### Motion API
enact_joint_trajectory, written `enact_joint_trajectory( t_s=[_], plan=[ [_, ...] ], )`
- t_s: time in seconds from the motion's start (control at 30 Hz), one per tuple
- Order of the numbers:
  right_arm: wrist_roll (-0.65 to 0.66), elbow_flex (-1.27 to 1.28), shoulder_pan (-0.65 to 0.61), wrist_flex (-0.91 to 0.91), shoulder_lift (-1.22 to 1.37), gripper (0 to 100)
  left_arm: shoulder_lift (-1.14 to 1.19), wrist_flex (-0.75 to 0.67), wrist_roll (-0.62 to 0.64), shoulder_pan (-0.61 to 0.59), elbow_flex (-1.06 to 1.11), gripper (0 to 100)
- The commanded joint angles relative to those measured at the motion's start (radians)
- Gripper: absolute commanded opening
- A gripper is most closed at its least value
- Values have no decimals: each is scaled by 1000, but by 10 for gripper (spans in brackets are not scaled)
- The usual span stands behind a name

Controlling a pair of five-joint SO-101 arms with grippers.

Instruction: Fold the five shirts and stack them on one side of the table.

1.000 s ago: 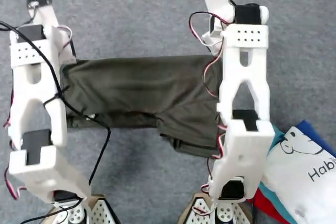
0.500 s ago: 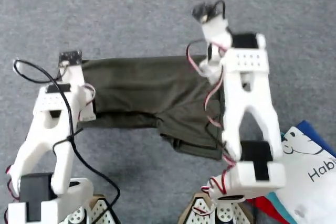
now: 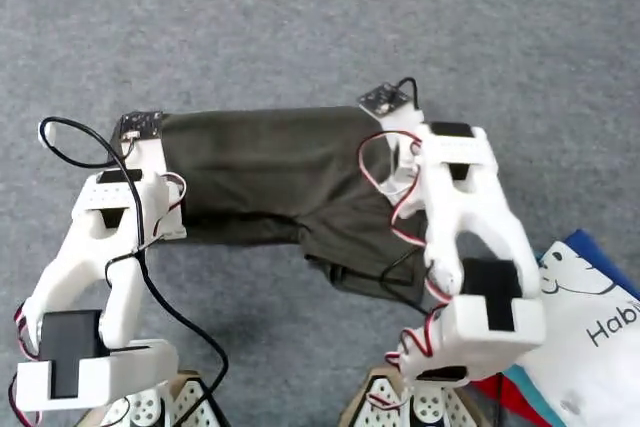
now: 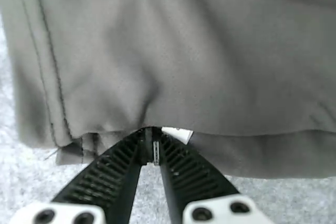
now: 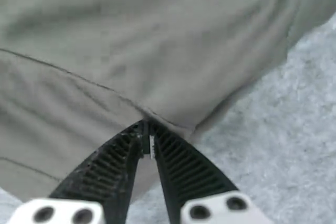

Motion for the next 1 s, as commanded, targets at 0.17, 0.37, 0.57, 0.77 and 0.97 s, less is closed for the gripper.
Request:
enact_joint_trajectory(
  t_s=[0.17, 0.37, 0.57, 0.77, 0.97],
  plan=[
    [106, -33, 148, -25, 45, 5, 1, -6, -107, -31, 11, 19],
    [143, -30, 124, 25, -12, 5, 1, -8, -172, -161, -2, 19],
    [170, -28, 10, 147, -262, 5, 1, 77, -166, -161, -100, 19],
    [275, 2, -33, 302, -556, 61, -16, 235, -163, -170, -276, 19],
    [446, 263, -48, 327, -819, 93, -326, 250, -81, -137, -199, 19]
  ],
)
